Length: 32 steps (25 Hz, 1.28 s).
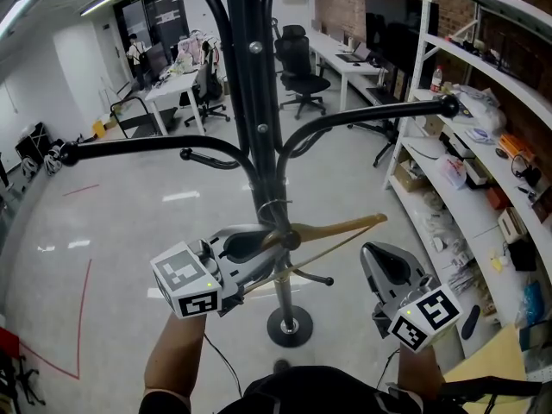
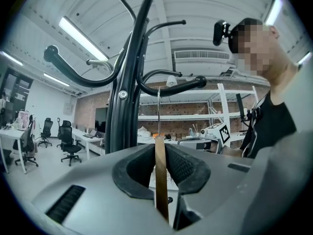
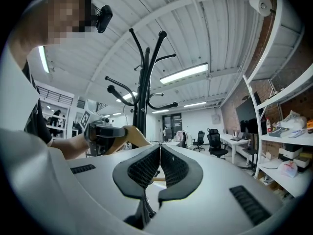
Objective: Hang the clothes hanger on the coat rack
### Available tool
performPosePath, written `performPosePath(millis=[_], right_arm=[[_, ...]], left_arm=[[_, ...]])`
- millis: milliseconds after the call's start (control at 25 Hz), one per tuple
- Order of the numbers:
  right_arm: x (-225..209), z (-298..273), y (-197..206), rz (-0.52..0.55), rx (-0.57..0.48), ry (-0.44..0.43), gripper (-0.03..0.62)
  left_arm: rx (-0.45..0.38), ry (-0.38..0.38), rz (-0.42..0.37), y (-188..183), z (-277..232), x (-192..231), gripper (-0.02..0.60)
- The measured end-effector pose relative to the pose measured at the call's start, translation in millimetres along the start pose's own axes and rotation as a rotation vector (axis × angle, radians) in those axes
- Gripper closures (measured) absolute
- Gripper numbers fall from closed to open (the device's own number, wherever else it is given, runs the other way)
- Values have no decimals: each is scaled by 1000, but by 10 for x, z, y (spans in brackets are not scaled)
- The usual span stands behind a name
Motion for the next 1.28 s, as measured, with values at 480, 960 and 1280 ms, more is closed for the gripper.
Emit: performPosePath(millis=[480, 960, 1280], right_arm=[[0, 71, 2, 7, 12, 1, 586], [-2, 151, 55, -10, 9, 4, 586], [43, 235, 48, -19, -4, -32, 586]], left_arm=[[-57, -78, -81, -91, 110, 41, 514], [-71, -159, -144, -146, 216, 77, 458], [-111, -310, -171, -261, 485, 10, 459]])
Point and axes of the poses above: the fingertips, and each gripper's own axes: z backward along the fingers, x to its left, y out of its underside, the point moved 4 cm from there along z, backward along the fingers, and after that the axes turned 3 degrees about x, right-handed, at the moved point
